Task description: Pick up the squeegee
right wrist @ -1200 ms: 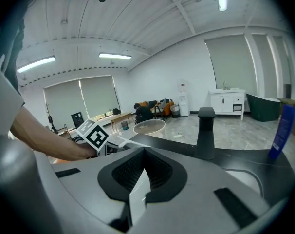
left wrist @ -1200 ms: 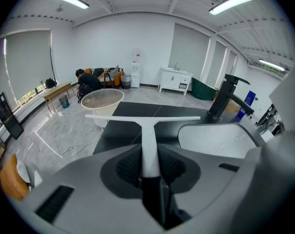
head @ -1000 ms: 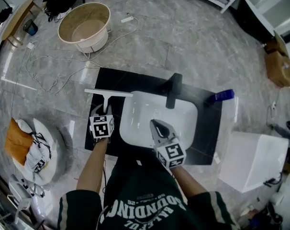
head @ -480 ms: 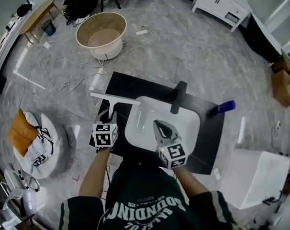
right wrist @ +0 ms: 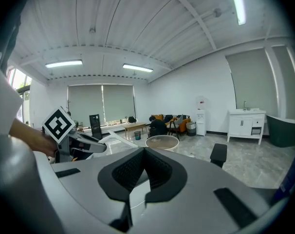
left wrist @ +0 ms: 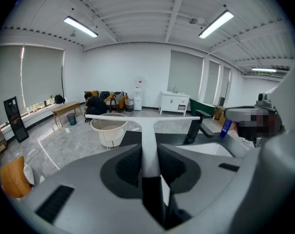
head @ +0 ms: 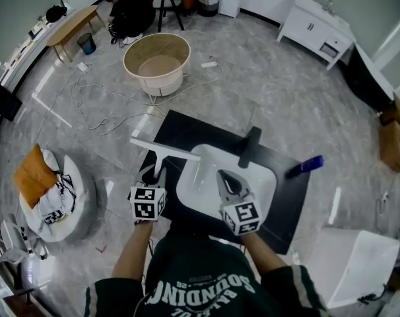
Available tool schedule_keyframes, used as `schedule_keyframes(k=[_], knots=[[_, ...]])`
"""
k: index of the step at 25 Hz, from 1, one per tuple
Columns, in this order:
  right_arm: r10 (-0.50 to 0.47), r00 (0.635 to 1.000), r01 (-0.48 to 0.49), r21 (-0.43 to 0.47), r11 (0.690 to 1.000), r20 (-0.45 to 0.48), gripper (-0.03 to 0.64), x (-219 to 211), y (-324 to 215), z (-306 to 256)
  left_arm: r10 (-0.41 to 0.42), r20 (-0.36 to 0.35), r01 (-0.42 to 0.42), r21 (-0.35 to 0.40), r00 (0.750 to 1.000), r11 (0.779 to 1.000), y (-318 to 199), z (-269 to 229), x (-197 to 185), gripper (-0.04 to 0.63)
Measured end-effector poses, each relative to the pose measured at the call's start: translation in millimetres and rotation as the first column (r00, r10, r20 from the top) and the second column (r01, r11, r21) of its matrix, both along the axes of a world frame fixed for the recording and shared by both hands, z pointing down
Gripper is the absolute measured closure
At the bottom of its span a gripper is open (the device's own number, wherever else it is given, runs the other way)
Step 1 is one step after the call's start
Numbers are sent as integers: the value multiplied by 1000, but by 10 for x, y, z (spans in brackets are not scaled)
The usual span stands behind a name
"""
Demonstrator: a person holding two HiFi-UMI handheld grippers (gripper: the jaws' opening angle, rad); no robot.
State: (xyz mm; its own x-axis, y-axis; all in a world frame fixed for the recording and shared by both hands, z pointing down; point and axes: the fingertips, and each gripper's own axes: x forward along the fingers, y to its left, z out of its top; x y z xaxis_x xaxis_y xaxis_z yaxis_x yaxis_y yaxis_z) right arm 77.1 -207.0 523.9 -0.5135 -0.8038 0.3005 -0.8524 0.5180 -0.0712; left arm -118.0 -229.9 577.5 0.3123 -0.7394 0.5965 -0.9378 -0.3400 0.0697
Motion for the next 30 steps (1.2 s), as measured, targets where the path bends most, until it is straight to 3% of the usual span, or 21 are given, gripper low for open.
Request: schedule_keyframes(k=[14,30], knots=[[-20,1000,21,38,999,-5,617,21,47,-60,-12,-17,13,44,1000,999,198,-192,19,517],[-13,1000,13,34,999,-5,617,25,33,-36,-1,-21,2,21,1000,1000,199,-117,60,517]])
